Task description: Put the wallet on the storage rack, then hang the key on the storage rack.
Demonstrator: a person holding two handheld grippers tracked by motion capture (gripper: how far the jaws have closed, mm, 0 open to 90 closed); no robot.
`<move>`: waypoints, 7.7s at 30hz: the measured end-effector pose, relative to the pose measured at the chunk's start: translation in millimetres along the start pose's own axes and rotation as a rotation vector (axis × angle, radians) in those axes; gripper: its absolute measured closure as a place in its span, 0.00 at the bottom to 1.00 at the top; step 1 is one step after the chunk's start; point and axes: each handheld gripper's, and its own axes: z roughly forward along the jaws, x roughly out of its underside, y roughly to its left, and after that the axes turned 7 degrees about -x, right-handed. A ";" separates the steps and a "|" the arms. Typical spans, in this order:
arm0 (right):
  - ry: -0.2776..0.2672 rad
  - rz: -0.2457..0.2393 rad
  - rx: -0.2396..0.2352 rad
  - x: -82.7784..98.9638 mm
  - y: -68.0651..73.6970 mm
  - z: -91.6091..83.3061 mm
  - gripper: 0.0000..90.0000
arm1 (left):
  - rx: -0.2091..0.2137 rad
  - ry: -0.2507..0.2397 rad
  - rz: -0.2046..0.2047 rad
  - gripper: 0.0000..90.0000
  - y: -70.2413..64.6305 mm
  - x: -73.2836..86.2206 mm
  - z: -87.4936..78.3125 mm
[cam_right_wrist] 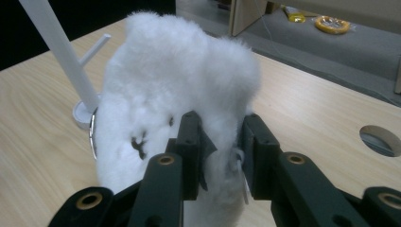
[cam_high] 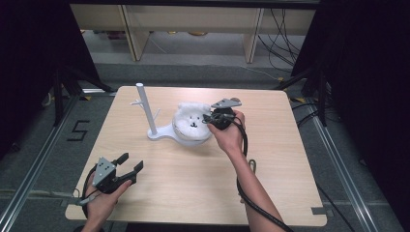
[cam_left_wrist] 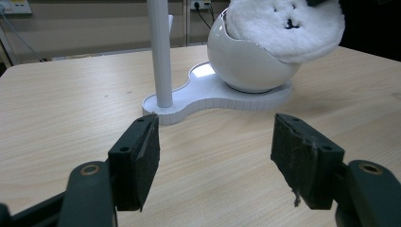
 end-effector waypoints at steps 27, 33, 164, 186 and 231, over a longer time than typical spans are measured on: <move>0.067 -0.088 0.101 -7.7 4.4 16.0 0.56 | 0.002 0.011 0.004 0.36 -1.4 -0.5 -0.5; 0.058 -0.066 0.093 -8.1 5.0 14.5 0.52 | -0.001 0.013 0.001 0.36 -1.1 -0.5 -0.8; 0.759 0.528 0.039 128.5 -25.9 -96.3 0.88 | 0.028 0.006 0.030 0.36 -10.6 0.0 -0.6; 0.306 0.336 -0.122 103.2 10.9 -119.4 0.88 | 0.085 0.020 -0.007 0.39 -17.0 -5.7 -0.7; -0.239 0.076 -0.348 84.2 74.8 -69.8 0.88 | 0.506 0.008 -0.129 0.71 -77.5 -81.4 43.8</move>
